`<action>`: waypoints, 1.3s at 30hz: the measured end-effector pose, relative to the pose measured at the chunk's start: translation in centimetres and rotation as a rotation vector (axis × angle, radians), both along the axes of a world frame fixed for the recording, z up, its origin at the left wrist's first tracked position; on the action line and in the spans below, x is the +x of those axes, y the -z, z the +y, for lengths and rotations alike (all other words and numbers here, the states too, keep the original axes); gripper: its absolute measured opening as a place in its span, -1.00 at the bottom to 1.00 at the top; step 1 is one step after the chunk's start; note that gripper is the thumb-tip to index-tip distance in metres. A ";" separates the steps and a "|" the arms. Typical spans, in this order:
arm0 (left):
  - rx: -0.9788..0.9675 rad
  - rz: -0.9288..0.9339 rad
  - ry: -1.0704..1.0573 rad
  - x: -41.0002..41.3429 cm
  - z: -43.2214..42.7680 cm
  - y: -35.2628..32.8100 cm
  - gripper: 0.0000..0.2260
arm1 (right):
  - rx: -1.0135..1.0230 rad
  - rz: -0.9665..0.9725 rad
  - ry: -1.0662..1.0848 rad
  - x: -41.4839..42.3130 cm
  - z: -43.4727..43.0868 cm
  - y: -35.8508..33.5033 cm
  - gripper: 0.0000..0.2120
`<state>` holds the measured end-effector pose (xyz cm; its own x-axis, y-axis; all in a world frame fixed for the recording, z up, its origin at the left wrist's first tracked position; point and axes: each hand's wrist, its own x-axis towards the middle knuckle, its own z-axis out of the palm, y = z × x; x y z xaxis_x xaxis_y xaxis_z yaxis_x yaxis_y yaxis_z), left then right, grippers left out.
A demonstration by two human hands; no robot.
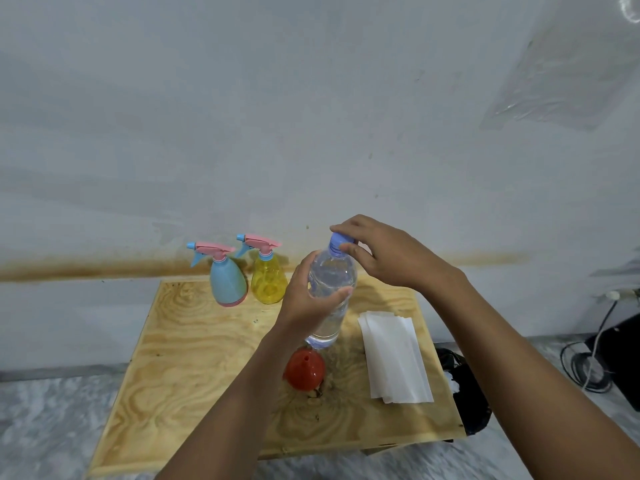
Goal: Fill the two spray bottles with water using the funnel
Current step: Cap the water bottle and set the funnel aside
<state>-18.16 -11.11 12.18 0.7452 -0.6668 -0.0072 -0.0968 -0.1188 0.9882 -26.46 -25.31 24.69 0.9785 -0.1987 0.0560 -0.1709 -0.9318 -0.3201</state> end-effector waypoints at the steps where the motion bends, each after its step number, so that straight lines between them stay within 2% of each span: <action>1: 0.005 -0.007 0.001 0.0 0.0 0.1 -0.33 | -0.008 0.002 0.000 0.0 0.0 -0.1 -0.62; 7: -0.002 -0.021 0.009 0.2 -0.1 0.3 -0.34 | -0.012 0.000 0.065 0.8 0.3 -0.2 -0.67; 11: -0.001 -0.011 -0.007 0.3 -0.2 0.6 -0.29 | -0.083 0.019 0.205 1.7 0.6 -0.2 -0.56; 13: -0.004 -0.011 -0.002 0.4 -0.2 0.6 -0.30 | -0.093 0.058 0.125 1.4 0.4 -0.5 -0.51; 16: -0.007 -0.003 -0.007 0.3 -0.2 0.5 -0.33 | -0.054 0.050 0.000 0.7 -0.2 -0.9 -0.62; 19: 0.001 -0.008 -0.011 0.3 -0.4 0.6 -0.32 | -0.037 -0.002 0.029 0.8 -0.3 -0.3 -0.68; 23: 0.024 -0.020 -0.008 0.5 -0.3 0.8 -0.26 | -0.023 -0.081 0.154 1.4 0.5 1.0 -0.60; 27: 0.003 -0.007 0.000 0.3 -0.2 0.8 -0.31 | 0.010 0.018 0.060 1.1 -0.8 -0.1 -0.61; 30: -0.003 0.001 0.008 0.4 -0.2 0.7 -0.31 | -0.063 0.098 -0.046 0.9 -2.0 -0.4 -0.65; 35: 0.011 0.012 -0.009 0.4 -0.2 0.7 -0.30 | -0.192 0.045 -0.046 1.3 -1.5 0.4 -0.61; 39: 0.027 0.009 -0.009 0.3 -0.3 0.6 -0.28 | -0.364 0.038 -0.056 2.0 -1.3 0.2 -0.45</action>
<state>-17.84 -11.45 11.59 0.7509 -0.6596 -0.0320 -0.0864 -0.1461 0.9855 -24.47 -26.63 24.46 0.9899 -0.1186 0.0770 -0.1219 -0.9918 0.0394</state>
